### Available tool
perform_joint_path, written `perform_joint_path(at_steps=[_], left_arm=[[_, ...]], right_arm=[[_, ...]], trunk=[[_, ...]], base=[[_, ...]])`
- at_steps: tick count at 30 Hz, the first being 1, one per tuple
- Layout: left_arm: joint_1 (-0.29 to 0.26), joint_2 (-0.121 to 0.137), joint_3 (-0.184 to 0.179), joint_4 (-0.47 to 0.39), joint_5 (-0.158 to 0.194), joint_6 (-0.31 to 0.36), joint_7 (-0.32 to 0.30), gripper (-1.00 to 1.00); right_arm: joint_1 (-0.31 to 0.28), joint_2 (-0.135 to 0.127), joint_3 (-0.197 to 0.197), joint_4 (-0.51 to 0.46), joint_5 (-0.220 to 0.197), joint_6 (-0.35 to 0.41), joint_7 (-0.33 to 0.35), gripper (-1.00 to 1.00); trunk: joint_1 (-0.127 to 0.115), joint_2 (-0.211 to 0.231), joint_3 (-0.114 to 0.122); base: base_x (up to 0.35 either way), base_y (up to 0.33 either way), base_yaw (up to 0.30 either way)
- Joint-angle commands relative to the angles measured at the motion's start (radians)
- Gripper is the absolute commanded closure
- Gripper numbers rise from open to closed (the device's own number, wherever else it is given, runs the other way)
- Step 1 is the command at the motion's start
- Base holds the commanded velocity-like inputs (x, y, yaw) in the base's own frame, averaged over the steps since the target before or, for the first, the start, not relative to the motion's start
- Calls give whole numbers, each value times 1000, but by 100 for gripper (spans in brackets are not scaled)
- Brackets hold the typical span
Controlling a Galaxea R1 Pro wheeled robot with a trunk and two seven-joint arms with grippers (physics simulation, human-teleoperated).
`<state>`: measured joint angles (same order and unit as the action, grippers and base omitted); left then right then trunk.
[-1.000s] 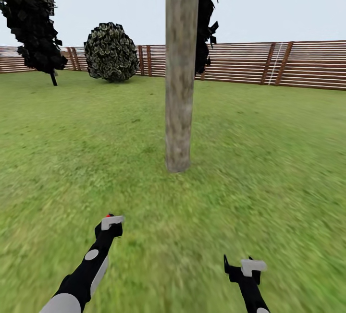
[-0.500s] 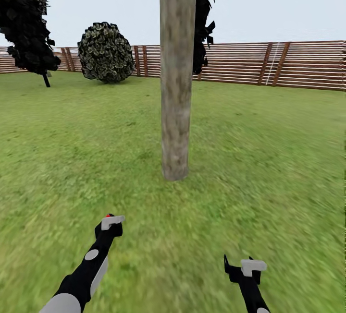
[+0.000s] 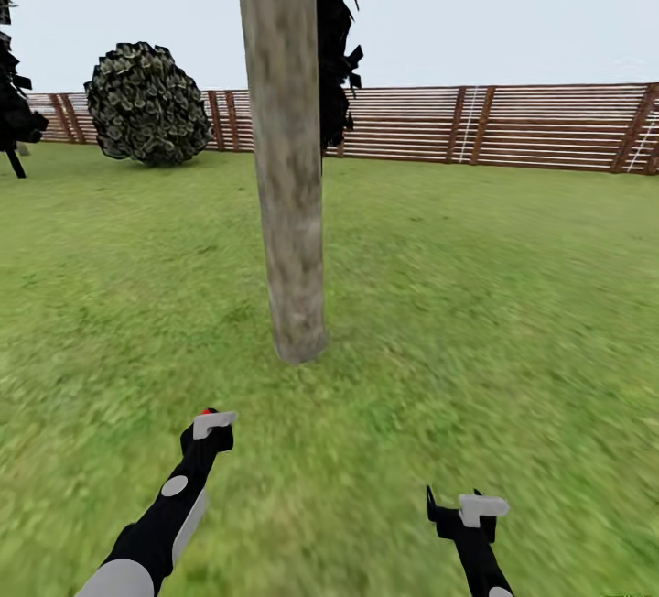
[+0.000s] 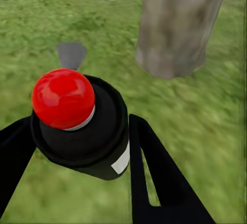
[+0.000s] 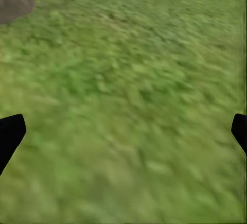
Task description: In the garden, pick up the pesticide atomizer on the floor and spray pesticide onto both trees until each tree trunk is fully covered.
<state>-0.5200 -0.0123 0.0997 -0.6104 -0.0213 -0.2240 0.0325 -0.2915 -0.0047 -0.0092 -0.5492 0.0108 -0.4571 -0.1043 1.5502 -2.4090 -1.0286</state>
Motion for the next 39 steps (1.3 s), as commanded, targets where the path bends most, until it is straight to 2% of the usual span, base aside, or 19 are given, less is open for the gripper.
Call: perform_joint_path(at_steps=[1, 6, 11, 13, 15, 17, 19, 21, 22, 23, 24, 26, 28, 29, 31, 33, 36, 39], left_arm=[[0, 0, 0, 0, 0, 0, 0, 100], [0, 1, 0, 0, 0, 0, 0, 100], [0, 3, -4, -16, -2, 1, 0, 100], [-2, 8, -22, -12, -7, 9, -19, 100], [-8, 22, -50, -9, -14, 13, -108, 100], [-10, 48, -59, -10, -22, 26, -196, 100], [-9, 83, -63, -12, -39, 58, -287, 100], [-11, 112, -65, -14, -60, 94, -381, 100], [-11, 119, -65, -14, -65, 102, -405, 100], [-12, 138, -65, -16, -81, 123, -477, 100], [-13, 151, -65, -16, -95, 137, -524, 100], [-15, 178, -65, -17, -138, 168, -616, 100], [-16, 196, -64, -18, -199, 206, -704, 100], [-43, 207, -64, -18, -399, 252, -857, 100], [-60, 207, -63, -17, -471, 257, -930, 100], [-72, 208, -63, -17, -509, 258, -995, 100], [-86, 208, -63, -17, -545, 259, -1081, 100], [-89, 209, -65, -17, -569, 258, -1106, 100]], right_arm=[[0, 0, 0, 0, 0, 0, 0, -100], [0, 0, 0, 0, 0, 0, 0, -100], [0, 1, 0, -7, -1, 0, -1, -100], [0, -5, -1, -8, -1, 1, 0, -100], [-1, -12, -1, -10, 4, 2, 4, -100], [-2, -19, 0, -25, 33, 2, 18, -100], [-5, -23, 1, -60, 95, 4, 54, -100], [-15, -23, 0, -99, 176, 7, 117, -100], [-19, -23, 0, -109, 195, 9, 135, -100], [-35, -21, 0, -136, 243, 20, 194, -100], [-50, -19, 0, -150, 265, 36, 239, -100], [-87, -17, 1, -167, 289, 93, 342, -100], [-130, -15, 0, -174, 299, 168, 453, -100], [-221, -11, 1, -180, 305, 283, 665, -100], [-246, -9, 2, -181, 305, 296, 732, -100], [-264, -8, 3, -180, 305, 300, 790, -100], [-281, -8, 18, -181, 305, 303, 888, -100], [-285, -8, 40, -181, 305, 304, 929, -100]], trunk=[[0, 0, 1], [0, 0, 4], [0, 0, 4], [0, 0, 4], [0, 0, 4], [0, 0, 4], [0, 0, 4], [0, 0, 4], [0, 0, 4], [0, 0, 4], [0, 0, 4], [0, 0, 4], [0, 0, 4], [0, 0, 4], [0, 0, 4], [0, 0, 4], [0, 0, 4], [0, 0, 4]], base=[[143, 0, -267], [45, 0, -232], [3, 0, -26], [0, 0, -2], [0, 0, 0], [0, 0, 0], [0, 0, 0], [0, 0, 0], [0, 0, 0], [0, 0, 0], [0, 0, 0], [0, 0, 0], [0, 0, 0], [0, 0, 0], [0, 0, 0], [0, 0, 0], [0, 0, 0], [0, 0, 0]])
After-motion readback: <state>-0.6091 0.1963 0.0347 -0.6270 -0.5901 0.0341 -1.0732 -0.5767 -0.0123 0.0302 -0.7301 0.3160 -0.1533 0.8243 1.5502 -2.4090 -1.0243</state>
